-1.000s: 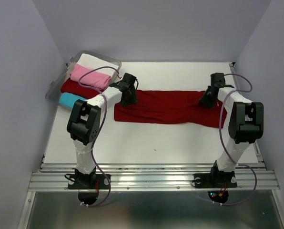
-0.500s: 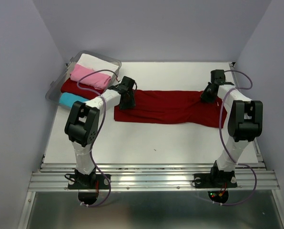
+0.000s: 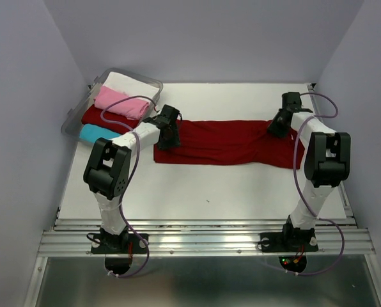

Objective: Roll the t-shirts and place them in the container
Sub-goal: Fold the T-shirt at the center of the board.

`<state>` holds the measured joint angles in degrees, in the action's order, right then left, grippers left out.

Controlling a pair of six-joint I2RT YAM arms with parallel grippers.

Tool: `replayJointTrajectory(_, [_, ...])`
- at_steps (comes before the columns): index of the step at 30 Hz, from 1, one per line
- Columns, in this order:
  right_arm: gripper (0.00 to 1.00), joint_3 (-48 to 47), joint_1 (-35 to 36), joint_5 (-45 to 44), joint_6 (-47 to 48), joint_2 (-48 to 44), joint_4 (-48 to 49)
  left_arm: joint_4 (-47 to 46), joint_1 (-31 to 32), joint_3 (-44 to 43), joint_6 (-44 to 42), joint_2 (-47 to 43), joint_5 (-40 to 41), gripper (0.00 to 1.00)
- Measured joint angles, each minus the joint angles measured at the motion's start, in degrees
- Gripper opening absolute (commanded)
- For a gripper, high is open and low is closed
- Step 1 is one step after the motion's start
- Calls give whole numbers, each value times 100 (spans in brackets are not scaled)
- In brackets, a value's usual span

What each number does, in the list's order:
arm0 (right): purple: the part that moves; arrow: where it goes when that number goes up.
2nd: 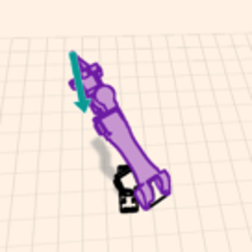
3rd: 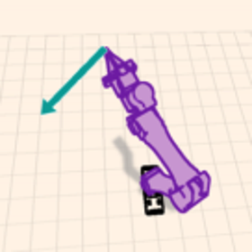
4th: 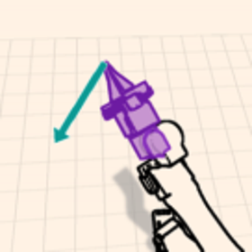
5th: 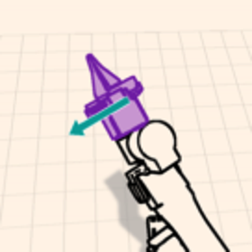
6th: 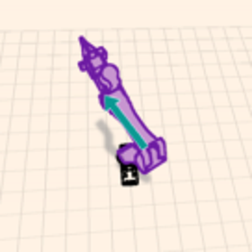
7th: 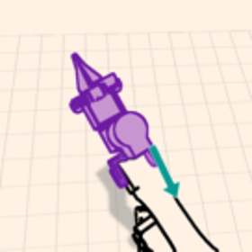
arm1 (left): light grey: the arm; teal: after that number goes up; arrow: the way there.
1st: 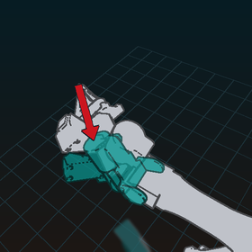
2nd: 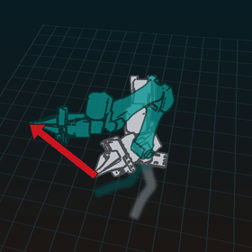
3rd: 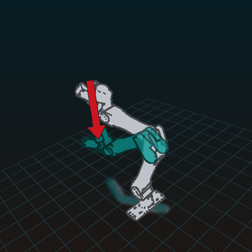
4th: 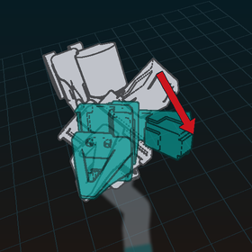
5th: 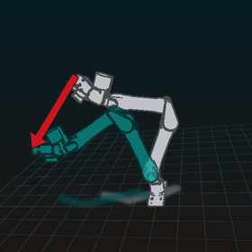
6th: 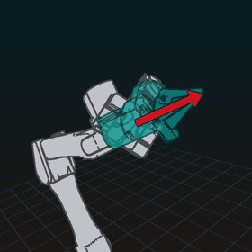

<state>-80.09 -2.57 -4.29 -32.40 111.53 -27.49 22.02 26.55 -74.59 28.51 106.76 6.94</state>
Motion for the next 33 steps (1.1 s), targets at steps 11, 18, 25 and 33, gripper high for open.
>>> replayJointTrajectory(11, [37, 525, 0, -68, 7, -1410, -35, -24, -151, -702, -96, 529, 168, 53])
replayJointTrajectory(18, [36, 1126, 0, -221, 2, -1989, -98, -90, -321, -1204, -195, 839, 264, 50])
replayJointTrajectory(25, [35, 1947, -61, -282, -22, -2765, -197, -96, -363, -1589, -413, 850, 210, 50])
replayJointTrajectory(33, [35, 2483, -94, -302, -57, -2730, -323, -31, -354, -2415, -570, 1521, 59, 47])
